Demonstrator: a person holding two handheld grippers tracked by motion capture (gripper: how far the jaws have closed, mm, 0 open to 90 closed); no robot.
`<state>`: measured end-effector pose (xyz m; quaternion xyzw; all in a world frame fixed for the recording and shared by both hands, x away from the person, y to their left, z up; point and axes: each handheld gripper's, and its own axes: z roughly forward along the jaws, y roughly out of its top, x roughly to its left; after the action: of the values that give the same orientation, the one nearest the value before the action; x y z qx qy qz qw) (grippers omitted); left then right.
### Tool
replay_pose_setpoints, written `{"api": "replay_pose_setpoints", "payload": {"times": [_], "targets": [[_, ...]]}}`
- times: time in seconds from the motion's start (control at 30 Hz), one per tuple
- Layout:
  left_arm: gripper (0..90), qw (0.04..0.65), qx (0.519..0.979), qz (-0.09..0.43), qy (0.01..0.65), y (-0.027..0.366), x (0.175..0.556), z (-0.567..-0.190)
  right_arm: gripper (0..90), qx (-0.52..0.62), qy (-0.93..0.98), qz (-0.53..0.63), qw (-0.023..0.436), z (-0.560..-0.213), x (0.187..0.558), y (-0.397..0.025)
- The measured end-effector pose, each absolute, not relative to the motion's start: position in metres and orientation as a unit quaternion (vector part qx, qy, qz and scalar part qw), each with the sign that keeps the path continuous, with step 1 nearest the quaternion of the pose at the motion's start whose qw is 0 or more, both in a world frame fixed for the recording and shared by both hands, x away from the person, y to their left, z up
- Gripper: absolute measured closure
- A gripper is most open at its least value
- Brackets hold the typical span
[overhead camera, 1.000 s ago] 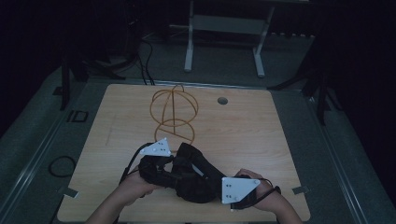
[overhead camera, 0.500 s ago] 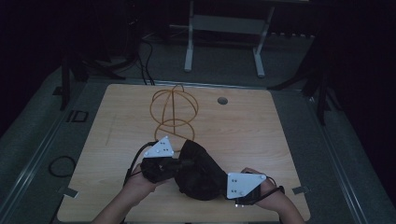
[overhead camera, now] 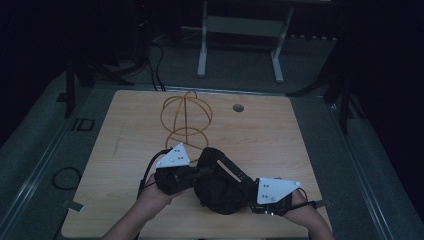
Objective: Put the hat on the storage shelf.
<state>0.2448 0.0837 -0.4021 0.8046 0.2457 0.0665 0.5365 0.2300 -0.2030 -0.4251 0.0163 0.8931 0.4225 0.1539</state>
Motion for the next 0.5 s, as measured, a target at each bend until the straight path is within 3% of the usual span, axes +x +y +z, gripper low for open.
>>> {"api": "replay_pose_setpoints", "payload": {"times": [0.13,0.5], "targets": [[90.0,0.547,0.799,0.071,0.241,0.078,0.245,-0.397,48.2,0.053,0.893,0.415,0.165,-0.427,0.233,-0.217],[90.0,0.572,0.773,0.079,0.262,0.065,0.250,-0.388,30.2,0.220,0.841,0.446,0.212,-0.422,0.235,-0.263]]}}
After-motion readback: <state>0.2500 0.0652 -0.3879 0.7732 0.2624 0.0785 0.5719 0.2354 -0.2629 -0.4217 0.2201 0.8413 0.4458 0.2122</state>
